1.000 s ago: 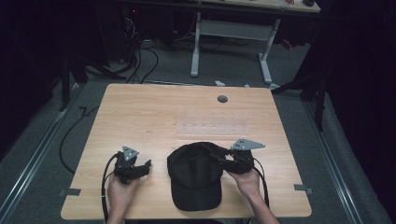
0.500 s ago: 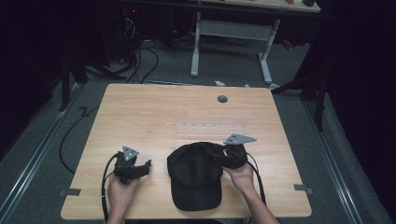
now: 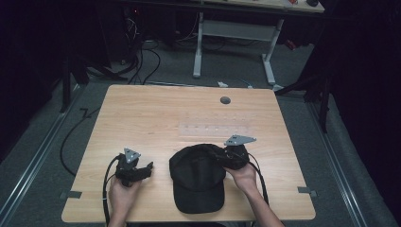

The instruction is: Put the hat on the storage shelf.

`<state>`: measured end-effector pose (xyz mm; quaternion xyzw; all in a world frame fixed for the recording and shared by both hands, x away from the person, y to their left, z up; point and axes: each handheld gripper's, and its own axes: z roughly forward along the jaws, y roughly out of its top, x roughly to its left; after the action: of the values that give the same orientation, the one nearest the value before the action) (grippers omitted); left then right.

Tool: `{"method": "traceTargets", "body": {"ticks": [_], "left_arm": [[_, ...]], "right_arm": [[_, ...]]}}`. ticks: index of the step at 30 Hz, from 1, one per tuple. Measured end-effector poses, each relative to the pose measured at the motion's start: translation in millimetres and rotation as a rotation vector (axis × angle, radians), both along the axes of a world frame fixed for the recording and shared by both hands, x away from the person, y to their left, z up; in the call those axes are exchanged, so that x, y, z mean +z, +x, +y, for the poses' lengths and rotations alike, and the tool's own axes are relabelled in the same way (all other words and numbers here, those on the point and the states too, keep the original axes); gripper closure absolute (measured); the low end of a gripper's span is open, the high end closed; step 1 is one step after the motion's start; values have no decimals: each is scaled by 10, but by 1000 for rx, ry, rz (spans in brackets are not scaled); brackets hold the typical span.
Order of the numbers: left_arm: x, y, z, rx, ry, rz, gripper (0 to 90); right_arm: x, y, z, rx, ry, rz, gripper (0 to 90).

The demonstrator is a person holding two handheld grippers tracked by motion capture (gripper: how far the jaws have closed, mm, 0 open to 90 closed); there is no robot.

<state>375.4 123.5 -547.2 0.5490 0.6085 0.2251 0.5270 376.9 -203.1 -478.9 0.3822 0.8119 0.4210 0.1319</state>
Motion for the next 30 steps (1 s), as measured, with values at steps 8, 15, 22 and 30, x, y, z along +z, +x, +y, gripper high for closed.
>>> {"method": "traceTargets", "body": {"ticks": [8, 15, 22, 30], "left_arm": [[0, 0, 0, 0, 1, 0, 274], [0, 1, 0, 0, 0, 0, 274], [1, -6, -12, -23, -1, 2, 266], [2, -11, -28, -24, -4, 6, 247]], "right_arm": [[-8, 11, -35, 50, 6, -1, 781], [-2, 3, -65, 76, 11, -6, 836], [9, -24, -119, 101, 43, -11, 858], [133, -80, -237, 120, 119, -45, 860]]}}
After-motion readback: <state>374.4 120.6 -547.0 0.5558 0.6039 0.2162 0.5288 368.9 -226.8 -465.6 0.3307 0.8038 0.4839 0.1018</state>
